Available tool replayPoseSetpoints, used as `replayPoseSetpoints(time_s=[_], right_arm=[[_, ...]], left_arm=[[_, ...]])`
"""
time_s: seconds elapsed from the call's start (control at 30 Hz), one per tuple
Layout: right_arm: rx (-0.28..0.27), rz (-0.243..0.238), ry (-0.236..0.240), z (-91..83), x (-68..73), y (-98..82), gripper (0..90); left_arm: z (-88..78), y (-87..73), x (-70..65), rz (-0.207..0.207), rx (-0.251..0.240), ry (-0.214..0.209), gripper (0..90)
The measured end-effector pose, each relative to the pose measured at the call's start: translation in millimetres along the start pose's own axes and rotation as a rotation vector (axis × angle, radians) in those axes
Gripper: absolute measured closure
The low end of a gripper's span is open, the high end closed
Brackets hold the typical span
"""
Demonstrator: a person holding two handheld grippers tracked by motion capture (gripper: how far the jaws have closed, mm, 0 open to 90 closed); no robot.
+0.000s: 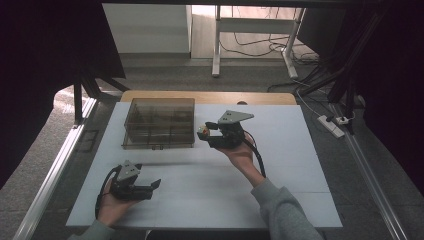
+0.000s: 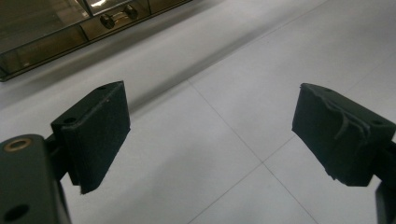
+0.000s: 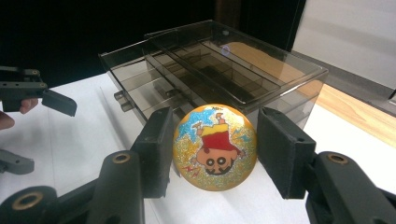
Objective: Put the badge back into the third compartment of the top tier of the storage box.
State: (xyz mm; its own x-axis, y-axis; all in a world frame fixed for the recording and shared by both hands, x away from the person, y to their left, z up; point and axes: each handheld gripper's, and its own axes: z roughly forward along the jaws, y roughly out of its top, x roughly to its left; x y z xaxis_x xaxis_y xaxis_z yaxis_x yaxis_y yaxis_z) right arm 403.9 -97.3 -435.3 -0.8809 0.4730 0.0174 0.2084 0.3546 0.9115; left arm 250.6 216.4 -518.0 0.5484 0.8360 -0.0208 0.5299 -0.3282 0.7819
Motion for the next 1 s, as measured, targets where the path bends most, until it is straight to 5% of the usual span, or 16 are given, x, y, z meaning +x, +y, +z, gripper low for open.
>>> replayPoseSetpoints(time_s=[1.0], right_arm=[[0.007,-0.002,0.008,24.6,0.9,16.1,47.4]], left_arm=[[0.0,-0.4,0.2,0.004,0.0,-0.001,11.8]])
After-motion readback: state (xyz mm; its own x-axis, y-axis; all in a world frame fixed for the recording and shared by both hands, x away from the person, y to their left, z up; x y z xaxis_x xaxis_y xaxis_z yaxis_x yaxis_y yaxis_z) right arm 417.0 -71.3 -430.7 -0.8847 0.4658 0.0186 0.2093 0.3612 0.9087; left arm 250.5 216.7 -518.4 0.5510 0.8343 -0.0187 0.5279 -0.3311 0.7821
